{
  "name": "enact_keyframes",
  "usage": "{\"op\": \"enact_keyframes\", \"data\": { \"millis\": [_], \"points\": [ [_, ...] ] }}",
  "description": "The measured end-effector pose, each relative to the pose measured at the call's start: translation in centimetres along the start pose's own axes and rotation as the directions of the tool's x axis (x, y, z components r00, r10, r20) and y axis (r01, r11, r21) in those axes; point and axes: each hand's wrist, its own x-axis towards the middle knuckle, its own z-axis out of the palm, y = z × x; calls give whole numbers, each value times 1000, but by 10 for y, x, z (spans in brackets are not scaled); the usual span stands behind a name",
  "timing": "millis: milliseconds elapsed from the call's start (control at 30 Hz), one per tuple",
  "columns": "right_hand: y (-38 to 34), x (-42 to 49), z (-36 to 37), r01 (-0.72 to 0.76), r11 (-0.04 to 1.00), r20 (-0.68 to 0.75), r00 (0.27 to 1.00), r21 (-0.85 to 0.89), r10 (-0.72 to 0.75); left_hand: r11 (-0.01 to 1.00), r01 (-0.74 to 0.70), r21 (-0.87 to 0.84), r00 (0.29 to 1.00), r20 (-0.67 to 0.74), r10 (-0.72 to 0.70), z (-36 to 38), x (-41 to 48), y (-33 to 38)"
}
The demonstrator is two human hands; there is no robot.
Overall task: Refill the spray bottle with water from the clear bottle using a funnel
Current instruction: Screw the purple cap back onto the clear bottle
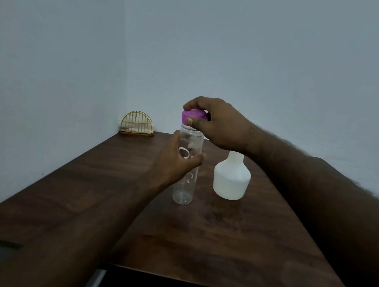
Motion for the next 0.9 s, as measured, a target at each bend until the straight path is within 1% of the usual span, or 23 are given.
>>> {"op": "enact_keyframes", "data": {
  "millis": [100,167,300,367,500,667,833,900],
  "points": [
    [2,1,1,6,1000,41,999,1,-6,1000,2,-25,1000,-8,-2,2,-1,1],
    [2,1,5,4,1000,9,1000,12,-4,1000,3,-19,999,-32,-3,4,-1,2],
    [2,0,14,-25,999,-112,993,23,28,1000,-26,-4,991,-129,25,10,-5,3],
    [1,1,15,-35,999,-112,993,37,39,999,-39,-6,985,-169,37,13,-7,4],
    [1,7,5,-50,995,-19,998,87,52,998,-56,-22,979,-196,51,15,-7,4],
    [2,14,-16,-27,997,191,981,66,14,999,-26,-24,980,-196,21,16,-8,5],
    [-14,27,-31,68,984,410,912,-165,6,999,-27,-23,977,-213,22,17,-7,3],
    [-21,31,-34,76,957,405,913,-278,45,999,-26,-25,978,-208,20,17,-8,3]
  ]
}}
